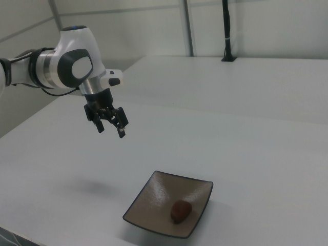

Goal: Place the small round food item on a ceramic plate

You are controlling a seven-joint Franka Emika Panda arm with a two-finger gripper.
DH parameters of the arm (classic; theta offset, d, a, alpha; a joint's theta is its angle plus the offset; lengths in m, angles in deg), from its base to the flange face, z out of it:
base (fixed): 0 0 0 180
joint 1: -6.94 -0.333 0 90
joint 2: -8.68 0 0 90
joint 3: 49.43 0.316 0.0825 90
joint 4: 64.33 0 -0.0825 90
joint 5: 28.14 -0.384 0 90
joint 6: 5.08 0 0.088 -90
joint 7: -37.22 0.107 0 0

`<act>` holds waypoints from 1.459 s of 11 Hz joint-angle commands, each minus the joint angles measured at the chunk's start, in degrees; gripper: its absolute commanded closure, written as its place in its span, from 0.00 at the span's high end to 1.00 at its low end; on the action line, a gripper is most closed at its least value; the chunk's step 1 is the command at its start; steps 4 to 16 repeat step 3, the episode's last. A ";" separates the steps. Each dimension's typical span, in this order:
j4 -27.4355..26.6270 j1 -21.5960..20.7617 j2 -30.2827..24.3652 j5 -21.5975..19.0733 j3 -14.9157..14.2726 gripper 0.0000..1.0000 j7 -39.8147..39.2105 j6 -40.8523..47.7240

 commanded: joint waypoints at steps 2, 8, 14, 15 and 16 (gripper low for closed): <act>1.40 0.56 0.42 0.45 -0.48 1.00 0.94 0.19; 1.40 0.56 0.50 0.36 -0.48 1.00 1.12 0.18; 1.40 0.56 0.50 0.36 -0.48 1.00 1.12 0.18; 1.40 0.56 0.50 0.36 -0.48 1.00 1.12 0.18; 1.40 0.56 0.50 0.36 -0.48 1.00 1.12 0.18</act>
